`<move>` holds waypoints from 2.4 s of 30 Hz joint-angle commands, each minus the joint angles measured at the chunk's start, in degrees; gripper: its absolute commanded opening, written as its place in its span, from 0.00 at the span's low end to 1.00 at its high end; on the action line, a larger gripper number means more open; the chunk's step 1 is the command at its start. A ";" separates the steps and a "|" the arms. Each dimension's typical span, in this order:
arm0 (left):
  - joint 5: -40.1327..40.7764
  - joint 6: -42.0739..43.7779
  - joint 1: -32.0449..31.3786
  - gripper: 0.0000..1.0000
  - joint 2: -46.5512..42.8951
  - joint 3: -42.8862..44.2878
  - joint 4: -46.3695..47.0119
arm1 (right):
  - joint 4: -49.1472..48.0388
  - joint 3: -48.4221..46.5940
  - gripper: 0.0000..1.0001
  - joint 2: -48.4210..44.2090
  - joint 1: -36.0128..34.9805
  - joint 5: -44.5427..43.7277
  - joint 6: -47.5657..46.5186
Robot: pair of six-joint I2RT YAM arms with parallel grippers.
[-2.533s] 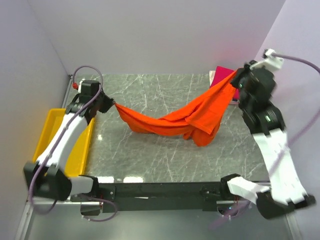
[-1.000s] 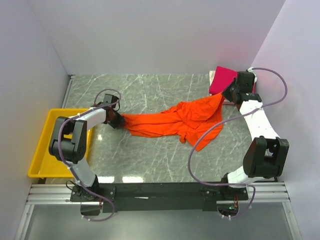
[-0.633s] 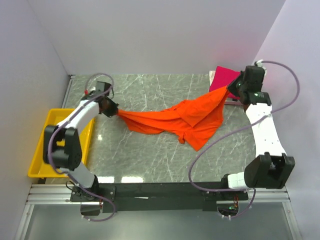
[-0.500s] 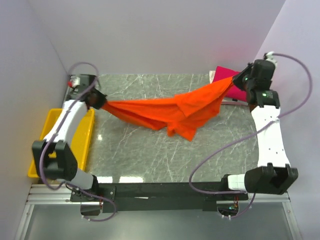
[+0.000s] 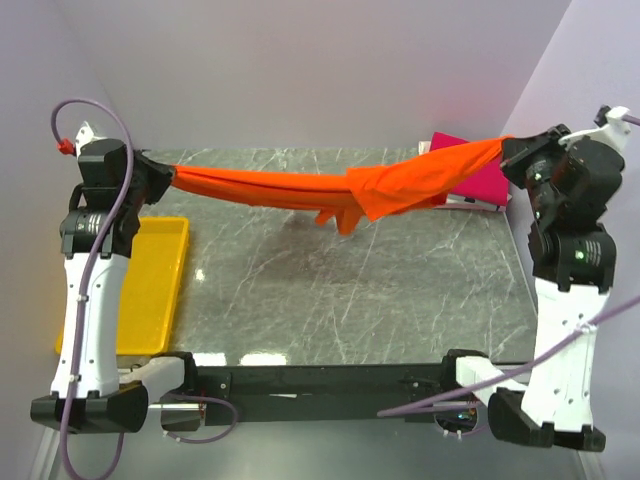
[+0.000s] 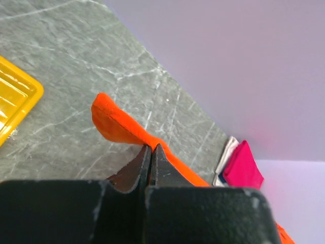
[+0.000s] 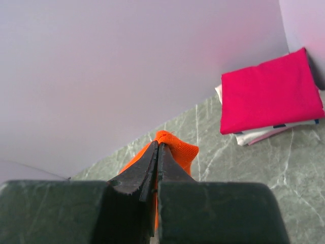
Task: Fold and stack the t-shirts
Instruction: Flatten the tshirt out
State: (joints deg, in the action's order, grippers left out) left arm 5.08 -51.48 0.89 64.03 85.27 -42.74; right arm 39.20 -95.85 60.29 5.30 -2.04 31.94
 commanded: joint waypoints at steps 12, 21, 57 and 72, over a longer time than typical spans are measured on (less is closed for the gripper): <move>-17.37 -3.18 0.43 0.01 22.52 -9.05 9.15 | -5.62 -1.54 0.00 29.04 0.68 1.78 0.13; -19.59 -4.33 0.34 0.01 29.14 -18.63 16.11 | -5.53 -4.45 0.43 49.23 -0.20 5.82 0.49; -18.44 -4.77 0.43 0.01 24.30 -26.04 17.87 | -34.19 56.57 0.25 25.13 -11.37 5.65 12.79; -21.76 1.39 1.93 0.01 50.82 31.65 1.45 | -4.42 -12.10 0.00 36.80 -6.71 11.79 2.07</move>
State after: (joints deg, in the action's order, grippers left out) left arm -13.72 -53.43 2.46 110.96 100.84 -37.15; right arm 27.97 -92.25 94.06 -2.20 7.46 37.76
